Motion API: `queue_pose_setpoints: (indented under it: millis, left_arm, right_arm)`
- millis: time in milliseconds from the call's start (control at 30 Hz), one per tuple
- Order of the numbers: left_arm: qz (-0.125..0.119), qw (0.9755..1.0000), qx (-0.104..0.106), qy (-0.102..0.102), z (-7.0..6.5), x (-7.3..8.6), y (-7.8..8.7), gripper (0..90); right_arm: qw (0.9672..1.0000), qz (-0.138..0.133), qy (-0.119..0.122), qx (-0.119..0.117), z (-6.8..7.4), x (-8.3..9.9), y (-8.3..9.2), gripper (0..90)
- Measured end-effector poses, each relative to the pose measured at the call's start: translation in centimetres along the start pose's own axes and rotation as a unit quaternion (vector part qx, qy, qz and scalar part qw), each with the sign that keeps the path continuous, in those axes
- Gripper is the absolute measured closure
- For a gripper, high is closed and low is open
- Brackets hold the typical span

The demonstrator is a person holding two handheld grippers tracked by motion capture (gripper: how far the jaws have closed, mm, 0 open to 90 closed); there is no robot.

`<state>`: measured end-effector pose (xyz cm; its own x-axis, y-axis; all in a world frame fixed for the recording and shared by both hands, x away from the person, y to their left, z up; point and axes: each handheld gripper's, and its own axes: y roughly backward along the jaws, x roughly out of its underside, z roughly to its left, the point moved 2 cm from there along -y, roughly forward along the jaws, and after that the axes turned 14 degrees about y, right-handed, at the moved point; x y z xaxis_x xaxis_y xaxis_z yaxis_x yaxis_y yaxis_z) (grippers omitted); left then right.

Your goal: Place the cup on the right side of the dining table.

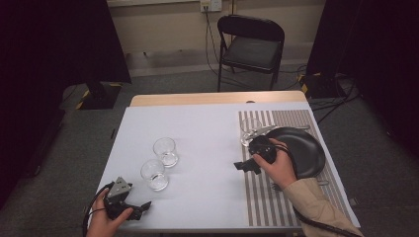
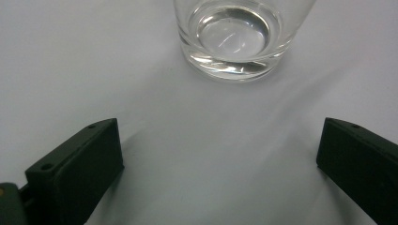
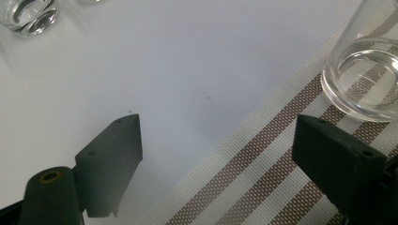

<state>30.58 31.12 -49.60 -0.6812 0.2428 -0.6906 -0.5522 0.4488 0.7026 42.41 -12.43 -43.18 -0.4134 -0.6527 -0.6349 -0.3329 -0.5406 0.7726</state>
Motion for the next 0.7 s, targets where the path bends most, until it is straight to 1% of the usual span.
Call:
queue_pose_setpoints:
  millis: [133,200,333,400,467,700]
  left_arm:
    - [0.0,1.0,0.0,0.0,0.0,0.0,0.0,0.0]
    - [0.0,1.0,0.0,0.0,0.0,0.0,0.0,0.0]
    - [0.0,1.0,0.0,0.0,0.0,0.0,0.0,0.0]
    - [0.0,1.0,0.0,0.0,0.0,0.0,0.0,0.0]
    - [0.0,1.0,0.0,0.0,0.0,0.0,0.0,0.0]
    - [0.0,1.0,0.0,0.0,0.0,0.0,0.0,0.0]
  right_arm:
    - [1.0,0.002,0.001,-0.004,0.3,0.1,-0.2,15.9]
    - [1.0,0.001,0.003,-0.001,0.4,0.2,-0.2,15.9]
    - [0.9999,0.003,0.005,-0.008,0.5,0.3,-0.3,15.8]
    - [0.9999,0.004,0.008,-0.006,0.5,0.4,-0.3,15.8]
    - [0.9999,0.006,0.005,-0.014,0.6,0.6,-0.4,15.8]
    - [0.9998,0.008,0.006,-0.016,0.8,1.1,-0.6,15.8]
